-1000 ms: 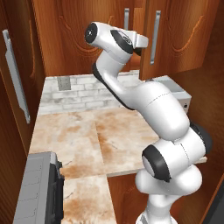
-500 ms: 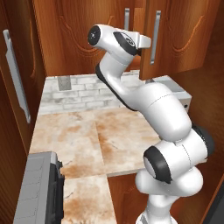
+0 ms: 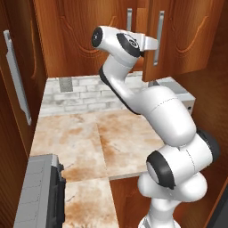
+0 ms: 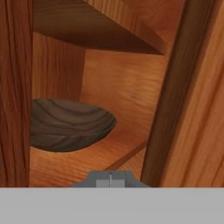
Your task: Move the bowls from the cabinet to the plates on the dining table.
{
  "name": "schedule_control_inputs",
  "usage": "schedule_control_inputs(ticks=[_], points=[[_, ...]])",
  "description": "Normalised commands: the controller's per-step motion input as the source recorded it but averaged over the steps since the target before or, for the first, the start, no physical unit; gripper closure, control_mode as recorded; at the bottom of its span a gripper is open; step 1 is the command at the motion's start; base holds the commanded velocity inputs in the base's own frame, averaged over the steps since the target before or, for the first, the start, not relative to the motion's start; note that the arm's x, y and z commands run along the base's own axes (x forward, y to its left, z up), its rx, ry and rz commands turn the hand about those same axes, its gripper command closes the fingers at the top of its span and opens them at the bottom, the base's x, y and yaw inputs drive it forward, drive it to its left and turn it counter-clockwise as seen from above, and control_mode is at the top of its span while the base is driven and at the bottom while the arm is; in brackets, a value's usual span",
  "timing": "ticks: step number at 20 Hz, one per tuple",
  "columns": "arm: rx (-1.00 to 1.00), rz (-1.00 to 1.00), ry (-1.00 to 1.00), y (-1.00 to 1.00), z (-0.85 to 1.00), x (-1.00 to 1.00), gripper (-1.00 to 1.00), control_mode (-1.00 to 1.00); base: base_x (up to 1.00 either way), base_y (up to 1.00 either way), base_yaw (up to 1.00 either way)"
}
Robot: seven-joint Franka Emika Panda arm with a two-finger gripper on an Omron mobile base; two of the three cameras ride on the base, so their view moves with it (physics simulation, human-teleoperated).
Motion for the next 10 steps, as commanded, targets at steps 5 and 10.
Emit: schedule_control_inputs(ticks=[5, 10], points=[[0.00, -0.12, 0.03, -0.37, 0.00, -0.39, 1.00, -1.00, 0.00, 0.00, 0.00], [0.00, -0.12, 0.01, -0.37, 0.00, -0.45, 1.00, -1.00, 0.00, 0.00, 0.00]])
